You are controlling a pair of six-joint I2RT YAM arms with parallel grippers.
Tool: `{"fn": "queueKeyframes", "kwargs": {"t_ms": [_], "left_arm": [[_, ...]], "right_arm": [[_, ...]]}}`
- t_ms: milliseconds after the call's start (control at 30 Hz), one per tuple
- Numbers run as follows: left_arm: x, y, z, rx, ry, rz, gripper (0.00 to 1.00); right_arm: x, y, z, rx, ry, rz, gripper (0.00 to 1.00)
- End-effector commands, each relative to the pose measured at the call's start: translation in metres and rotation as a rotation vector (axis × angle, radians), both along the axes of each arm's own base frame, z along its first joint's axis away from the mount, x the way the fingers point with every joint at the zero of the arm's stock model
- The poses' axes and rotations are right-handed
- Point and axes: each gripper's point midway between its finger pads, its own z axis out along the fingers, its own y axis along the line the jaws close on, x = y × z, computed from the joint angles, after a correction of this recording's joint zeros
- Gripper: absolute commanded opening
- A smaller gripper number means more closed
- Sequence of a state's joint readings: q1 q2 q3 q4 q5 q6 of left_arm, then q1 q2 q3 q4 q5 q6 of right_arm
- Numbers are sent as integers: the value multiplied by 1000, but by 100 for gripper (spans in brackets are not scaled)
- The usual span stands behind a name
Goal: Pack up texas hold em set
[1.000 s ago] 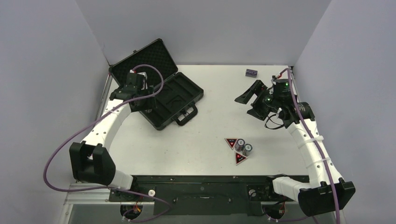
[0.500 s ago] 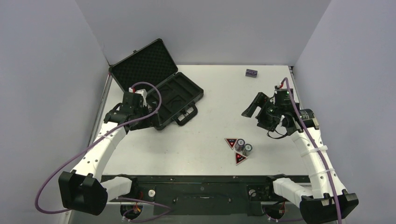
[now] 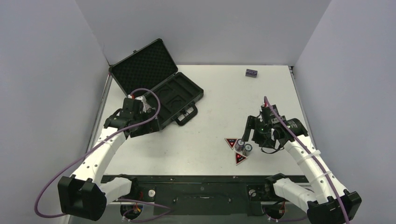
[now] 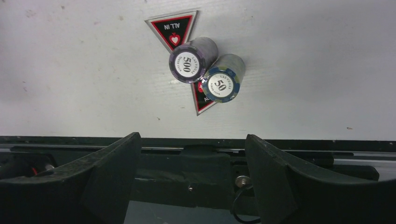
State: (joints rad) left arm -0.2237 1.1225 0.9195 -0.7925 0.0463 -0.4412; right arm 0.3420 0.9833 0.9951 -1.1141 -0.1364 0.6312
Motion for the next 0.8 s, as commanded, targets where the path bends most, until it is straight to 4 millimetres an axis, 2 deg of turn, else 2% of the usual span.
{"fn": "queueKeyframes", "kwargs": {"t_ms": [0,300,500,600,767], "left_arm": [[-8,-1,0,-7,-12,-11,90],[-33,-13,-3,-35,4,-50,90],[-35,-14,-5,-26,1,-49,90],[-35,-14,-6,-18,0,-53,90],[-34,-12,-5,-7,-7,-42,89]], "right_arm": [[0,-10,-14,-87,17,21,76],[-5,-12,-48,-131,77,26,73],[-5,-13,-70,-161,122,39,70],[-2,-7,-74,-140,119,32,69],[5,-11,-82,-171,110,6,68]]}}
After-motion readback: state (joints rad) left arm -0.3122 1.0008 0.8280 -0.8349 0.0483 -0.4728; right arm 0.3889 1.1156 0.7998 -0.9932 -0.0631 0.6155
